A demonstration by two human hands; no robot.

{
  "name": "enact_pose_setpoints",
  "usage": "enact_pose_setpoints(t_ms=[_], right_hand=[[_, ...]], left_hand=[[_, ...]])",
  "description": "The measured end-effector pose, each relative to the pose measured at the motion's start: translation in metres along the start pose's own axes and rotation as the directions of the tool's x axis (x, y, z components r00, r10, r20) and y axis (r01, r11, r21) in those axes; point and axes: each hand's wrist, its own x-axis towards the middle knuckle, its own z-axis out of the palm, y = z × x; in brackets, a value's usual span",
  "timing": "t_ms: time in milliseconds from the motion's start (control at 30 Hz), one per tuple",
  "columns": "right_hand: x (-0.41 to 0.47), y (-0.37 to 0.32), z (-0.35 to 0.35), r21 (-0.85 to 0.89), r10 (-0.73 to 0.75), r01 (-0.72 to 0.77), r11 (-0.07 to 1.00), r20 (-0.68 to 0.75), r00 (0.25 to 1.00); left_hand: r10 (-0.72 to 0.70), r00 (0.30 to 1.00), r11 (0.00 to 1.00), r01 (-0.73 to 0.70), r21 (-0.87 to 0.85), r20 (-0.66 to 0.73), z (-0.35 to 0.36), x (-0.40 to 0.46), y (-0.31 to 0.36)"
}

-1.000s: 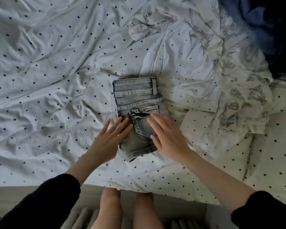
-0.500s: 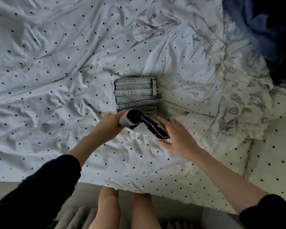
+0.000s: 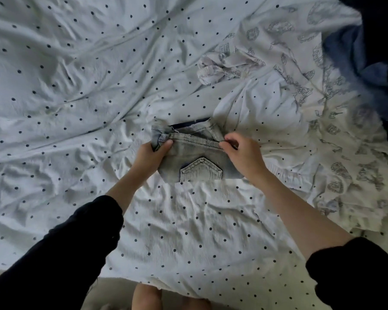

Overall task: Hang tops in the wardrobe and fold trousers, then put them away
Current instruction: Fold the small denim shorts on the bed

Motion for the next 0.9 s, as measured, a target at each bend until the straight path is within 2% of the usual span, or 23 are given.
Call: enact_pose_setpoints(t_ms=[100, 167, 200, 233, 300, 367, 400, 433, 467, 500, 533, 567, 633, 667, 767, 833, 900], right_hand=[[0.008, -0.013, -0.002, -0.13, -0.029, 0.028, 0.991, -0.011, 1.0], [0.0, -0.023, -0.002, -0.267, -0.238, 0.187, 0.945, -0.174, 0.955], [-0.011, -0.027, 0.002, -0.35, -0.374, 0.282, 0.893, -0.229, 0.899], [-0.025, -0.032, 0.009, -0.405, -0.493, 0.381, 0.831, -0.219, 0.842], [-0.055, -0.031, 0.027, -0.449, -0.61, 0.543, 0.71, -0.007, 0.792], [-0.067, -0.02, 0.04, -0.502, -0.502, 0.554, 0.664, 0.249, 0.828], [-0.064, -0.013, 0.043, -0.537, -0.407, 0.53, 0.657, 0.339, 0.848], [-0.056, -0.007, 0.046, -0.56, -0.336, 0.515, 0.649, 0.397, 0.854], [-0.046, -0.003, 0.049, -0.569, -0.301, 0.511, 0.644, 0.425, 0.853], [-0.035, 0.001, 0.053, -0.579, -0.297, 0.519, 0.629, 0.438, 0.848], [-0.025, 0.002, 0.056, -0.596, -0.292, 0.527, 0.605, 0.45, 0.844], [-0.015, 0.001, 0.058, -0.612, -0.284, 0.54, 0.578, 0.47, 0.836], [0.002, 0.003, 0.062, -0.629, -0.272, 0.563, 0.535, 0.503, 0.82], [0.007, 0.006, 0.063, -0.64, -0.274, 0.565, 0.521, 0.501, 0.821], [0.006, 0.01, 0.066, -0.691, -0.286, 0.539, 0.482, 0.457, 0.842], [-0.006, 0.013, 0.067, -0.71, -0.28, 0.49, 0.507, 0.402, 0.872], [-0.015, 0.016, 0.066, -0.727, -0.273, 0.445, 0.523, 0.352, 0.895]], left_hand=[[-0.01, 1.0, 0.999, 0.011, 0.034, -0.022, -0.001, 0.006, -0.004], [-0.008, 1.0, 0.998, 0.01, 0.068, -0.029, -0.001, 0.008, -0.005], [-0.007, 0.999, 0.996, 0.01, 0.085, -0.039, 0.0, 0.008, -0.006], [-0.01, 0.999, 0.997, 0.014, 0.081, -0.049, 0.0, 0.007, -0.007], [-0.015, 0.996, 0.997, 0.02, 0.069, -0.085, 0.003, 0.002, -0.006], [0.0, 0.984, 0.996, 0.016, 0.091, -0.176, 0.001, -0.006, -0.004], [0.047, 0.974, 0.992, -0.02, 0.123, -0.221, -0.001, -0.012, -0.003], [0.155, 0.952, 0.976, -0.107, 0.188, -0.265, -0.003, -0.019, -0.004], [0.316, 0.904, 0.926, -0.227, 0.303, -0.289, -0.005, -0.025, -0.005], [0.477, 0.84, 0.831, -0.337, 0.443, -0.257, -0.004, -0.031, -0.009], [0.592, 0.79, 0.707, -0.415, 0.573, -0.159, -0.002, -0.036, -0.014], [0.631, 0.775, 0.572, -0.468, 0.674, 0.003, 0.003, -0.041, -0.018], [0.509, 0.811, 0.349, -0.501, 0.792, 0.289, 0.012, -0.044, -0.031], [0.426, 0.833, 0.285, -0.493, 0.822, 0.352, 0.016, -0.04, -0.038], [0.337, 0.863, 0.199, -0.455, 0.868, 0.375, 0.016, -0.026, -0.049], [0.338, 0.861, 0.073, -0.426, 0.902, 0.38, 0.017, -0.022, -0.046], [0.37, 0.857, -0.009, -0.383, 0.924, 0.359, 0.024, -0.019, -0.041]])
